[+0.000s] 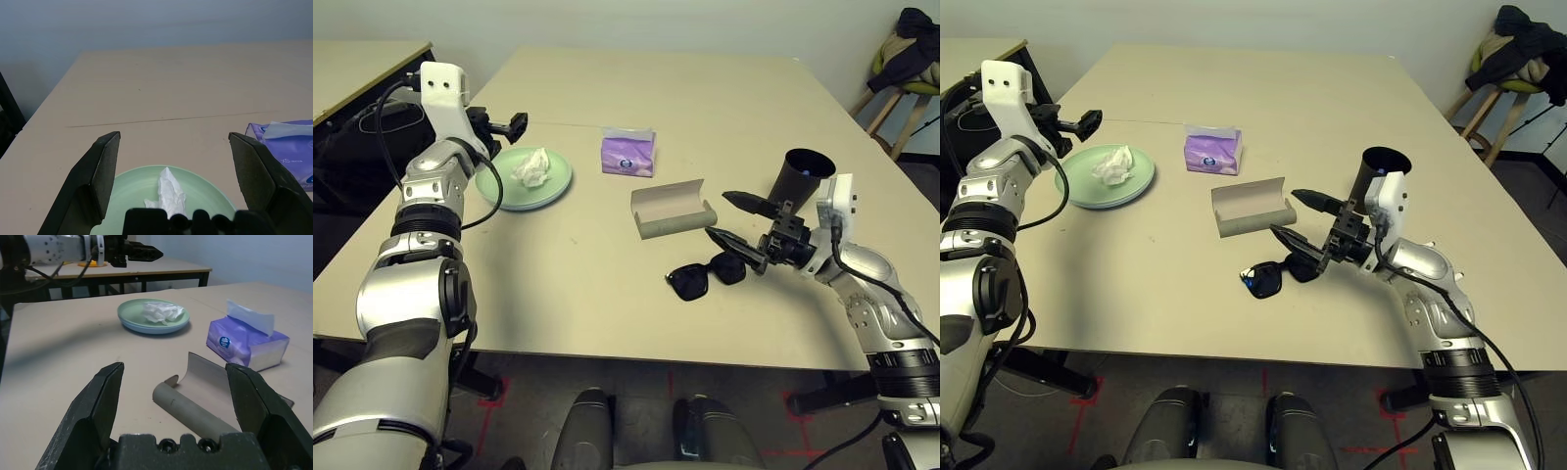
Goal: Organize and tidy the items on the table.
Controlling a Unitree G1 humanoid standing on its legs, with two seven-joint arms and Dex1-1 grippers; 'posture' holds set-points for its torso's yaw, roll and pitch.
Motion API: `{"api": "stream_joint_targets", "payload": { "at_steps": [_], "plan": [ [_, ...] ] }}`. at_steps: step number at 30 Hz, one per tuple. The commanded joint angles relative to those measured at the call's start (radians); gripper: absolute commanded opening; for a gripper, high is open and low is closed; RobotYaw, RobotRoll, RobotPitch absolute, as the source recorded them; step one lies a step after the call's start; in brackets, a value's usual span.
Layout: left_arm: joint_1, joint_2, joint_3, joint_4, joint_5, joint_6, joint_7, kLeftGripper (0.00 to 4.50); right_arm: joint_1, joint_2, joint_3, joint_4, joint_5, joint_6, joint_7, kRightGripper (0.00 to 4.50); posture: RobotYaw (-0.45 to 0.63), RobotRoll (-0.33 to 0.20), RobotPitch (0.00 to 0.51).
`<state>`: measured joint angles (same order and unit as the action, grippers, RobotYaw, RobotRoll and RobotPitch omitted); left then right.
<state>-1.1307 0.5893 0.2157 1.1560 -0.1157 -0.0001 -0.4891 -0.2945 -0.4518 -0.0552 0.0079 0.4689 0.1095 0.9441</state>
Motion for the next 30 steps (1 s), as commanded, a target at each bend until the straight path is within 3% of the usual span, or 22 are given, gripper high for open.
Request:
{"api": "stream_joint_targets", "payload": {
  "at_steps": [1, 5, 10, 15, 20, 30],
  "plan": [
    [-0.001, 0.002, -0.007, -0.003, 0.006, 0.007, -0.015, 4.49, -0.002, 0.002, -0.01, 0.014, -0.017, 0.004, -0.031, 4.5, 0.16, 0.0, 0.034],
    [0.01, 0.004, -0.014, -0.014, 0.007, 0.019, -0.051, 4.49, -0.003, 0.003, -0.005, 0.005, -0.015, 0.009, -0.039, 4.5, 0.16, 0.0, 0.035],
    [0.055, 0.021, -0.017, -0.071, -0.02, 0.036, -0.218, 4.49, -0.01, 0.002, 0.0, -0.014, -0.011, 0.029, -0.049, 4.5, 0.17, 0.0, 0.037],
    [0.135, 0.029, -0.015, -0.165, -0.039, -0.016, -0.334, 4.49, -0.012, 0.001, 0.004, -0.032, -0.008, 0.049, -0.056, 4.5, 0.18, 0.0, 0.047],
    [0.24, 0.024, -0.016, -0.329, -0.109, 0.031, -0.501, 4.49, -0.01, -0.014, -0.001, -0.052, 0.005, 0.083, -0.046, 4.5, 0.2, 0.0, 0.077],
    [0.382, 0.003, -0.081, -0.601, -0.204, 0.106, -0.743, 4.49, -0.098, -0.155, 0.024, 0.015, -0.052, 0.14, 0.055, 4.5, 0.19, 0.0, 0.104]
  ]
}}
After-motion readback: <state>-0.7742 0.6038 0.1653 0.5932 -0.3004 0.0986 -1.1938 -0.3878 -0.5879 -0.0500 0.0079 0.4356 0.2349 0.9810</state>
